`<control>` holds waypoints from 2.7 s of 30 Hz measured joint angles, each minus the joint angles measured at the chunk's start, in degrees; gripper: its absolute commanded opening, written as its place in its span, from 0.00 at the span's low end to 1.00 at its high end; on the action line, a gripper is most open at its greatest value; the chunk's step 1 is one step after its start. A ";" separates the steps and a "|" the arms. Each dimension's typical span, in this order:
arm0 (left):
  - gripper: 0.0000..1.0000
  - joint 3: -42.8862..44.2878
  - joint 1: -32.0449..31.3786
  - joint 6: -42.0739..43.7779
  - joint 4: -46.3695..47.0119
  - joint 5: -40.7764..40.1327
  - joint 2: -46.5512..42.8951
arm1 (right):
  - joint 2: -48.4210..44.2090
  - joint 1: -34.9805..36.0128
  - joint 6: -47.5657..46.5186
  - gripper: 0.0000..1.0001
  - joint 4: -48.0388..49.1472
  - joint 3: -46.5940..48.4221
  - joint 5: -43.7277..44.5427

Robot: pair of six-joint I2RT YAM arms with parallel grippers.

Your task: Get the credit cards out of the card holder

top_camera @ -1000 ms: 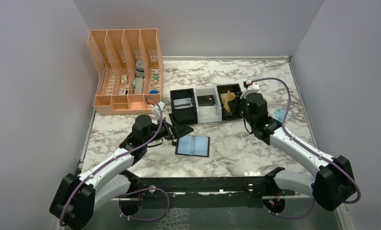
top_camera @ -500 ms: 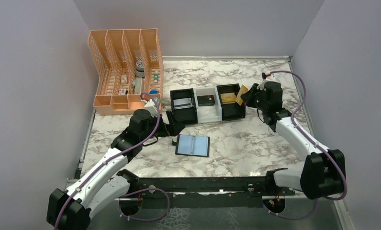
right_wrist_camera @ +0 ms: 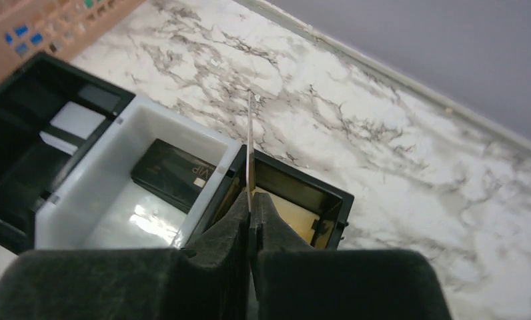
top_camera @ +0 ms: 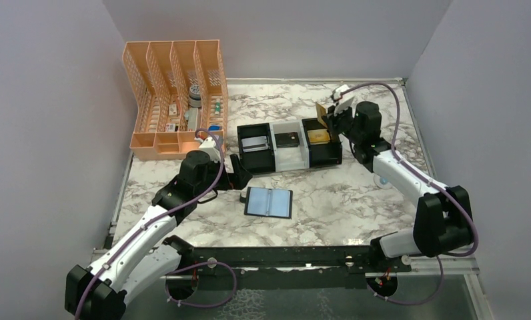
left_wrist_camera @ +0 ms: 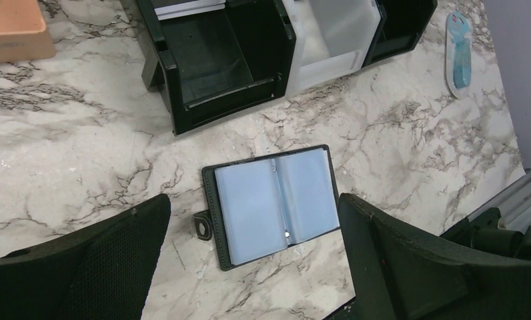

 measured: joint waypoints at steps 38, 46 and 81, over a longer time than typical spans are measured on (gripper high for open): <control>0.99 0.13 0.00 0.07 -1.40 -1.11 -0.44 | 18.32 3.91 -45.99 0.01 2.32 0.35 8.76; 0.99 0.13 0.00 0.04 -1.46 -1.11 -0.55 | 21.46 3.91 -49.75 0.04 2.29 2.40 6.71; 0.99 0.13 0.00 0.07 -1.66 2.32 1.99 | 22.93 3.45 -55.32 0.33 -6.58 6.10 -0.37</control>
